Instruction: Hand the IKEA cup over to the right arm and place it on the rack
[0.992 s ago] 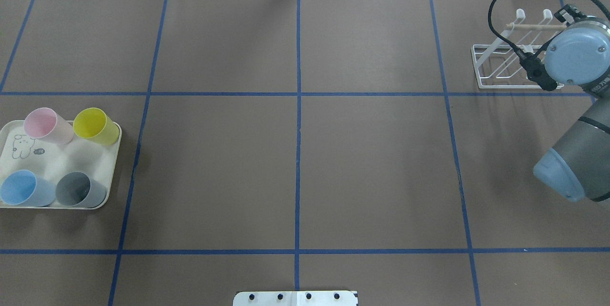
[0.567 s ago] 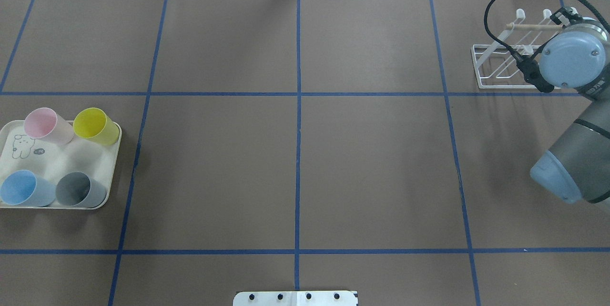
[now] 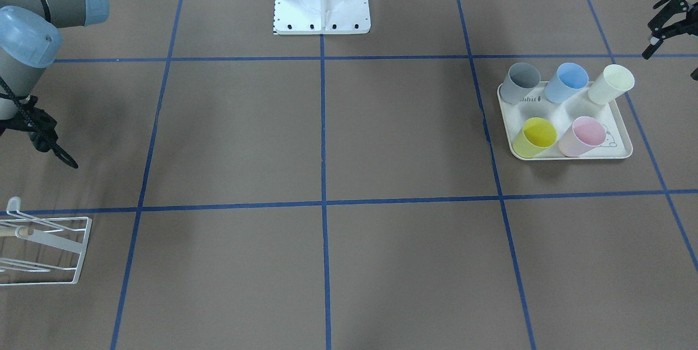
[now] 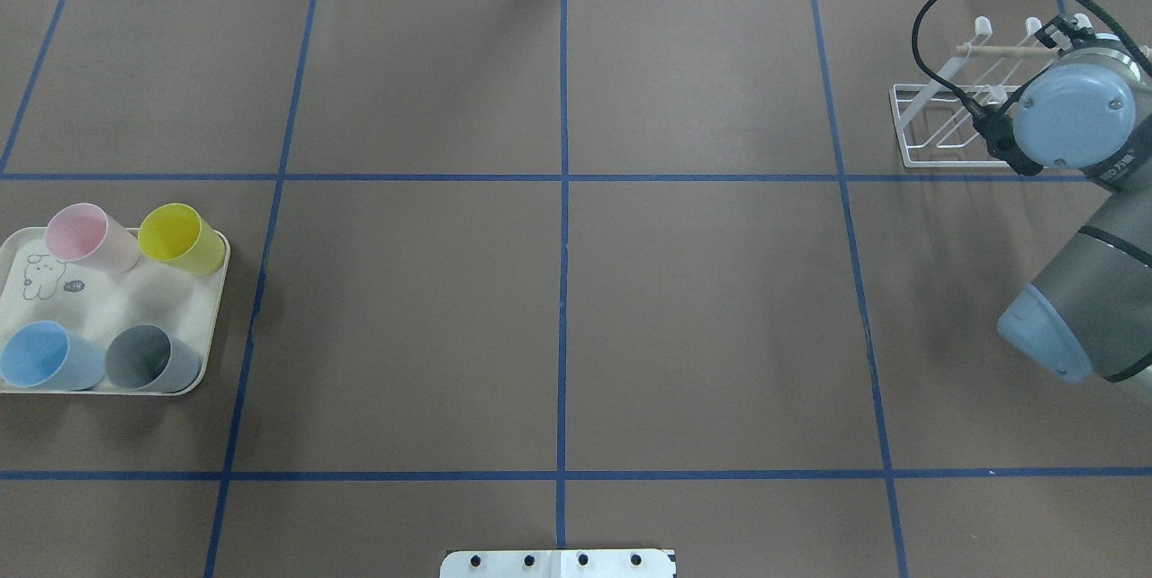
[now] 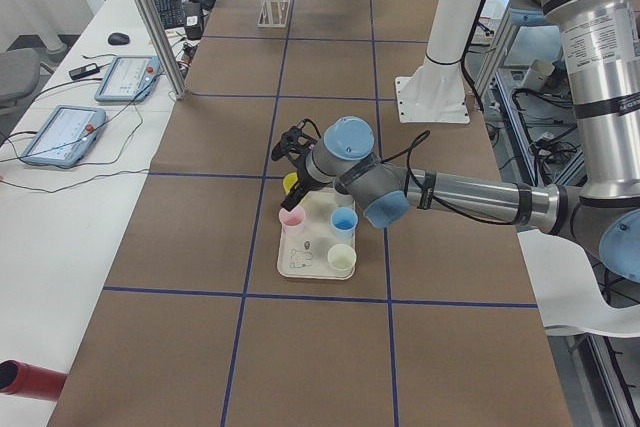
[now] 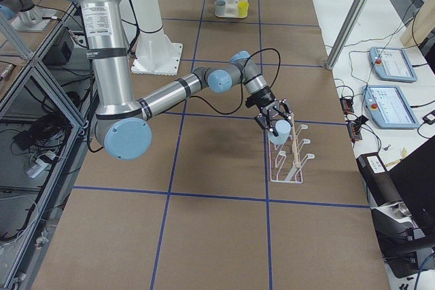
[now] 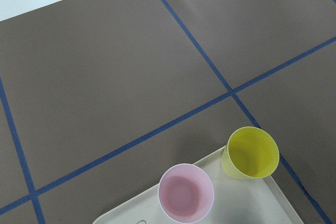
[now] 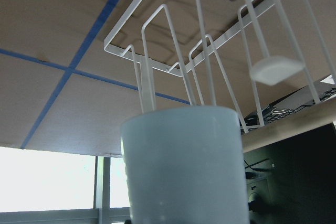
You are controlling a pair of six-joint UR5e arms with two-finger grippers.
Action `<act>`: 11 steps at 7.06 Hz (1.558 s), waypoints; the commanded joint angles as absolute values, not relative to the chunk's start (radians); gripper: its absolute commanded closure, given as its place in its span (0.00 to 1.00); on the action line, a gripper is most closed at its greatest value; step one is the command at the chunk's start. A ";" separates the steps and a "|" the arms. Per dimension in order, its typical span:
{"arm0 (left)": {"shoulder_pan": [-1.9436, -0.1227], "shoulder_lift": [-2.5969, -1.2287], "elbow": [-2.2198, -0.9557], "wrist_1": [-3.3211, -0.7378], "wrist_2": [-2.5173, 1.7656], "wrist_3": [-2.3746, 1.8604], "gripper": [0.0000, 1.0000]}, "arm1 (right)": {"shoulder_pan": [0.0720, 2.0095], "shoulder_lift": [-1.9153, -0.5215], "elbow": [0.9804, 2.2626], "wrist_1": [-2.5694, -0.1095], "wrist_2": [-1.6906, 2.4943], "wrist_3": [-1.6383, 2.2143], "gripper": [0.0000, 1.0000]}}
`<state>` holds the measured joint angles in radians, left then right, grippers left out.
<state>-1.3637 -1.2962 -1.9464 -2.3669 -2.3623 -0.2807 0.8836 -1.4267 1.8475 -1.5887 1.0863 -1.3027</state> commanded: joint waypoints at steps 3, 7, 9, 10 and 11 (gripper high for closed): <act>-1.362 -1.298 -1.947 -2.367 -2.362 -0.282 0.00 | 0.874 -1.425 1.822 -1.571 1.066 -1.305 0.95; -1.362 -1.302 -1.945 -2.365 -2.362 -0.282 0.00 | 0.861 -1.419 1.799 -1.569 1.040 -1.295 0.07; -1.362 -1.305 -1.945 -2.365 -2.362 -0.282 0.00 | 0.861 -1.417 1.805 -1.569 1.042 -1.281 0.03; -1.362 -1.307 -1.947 -2.362 -2.362 -0.281 0.00 | 0.861 -1.416 1.822 -1.562 1.043 -1.267 0.03; -1.365 -1.301 -1.945 -2.361 -2.356 -0.267 0.00 | 0.859 -1.407 1.857 -1.559 1.057 -1.234 0.03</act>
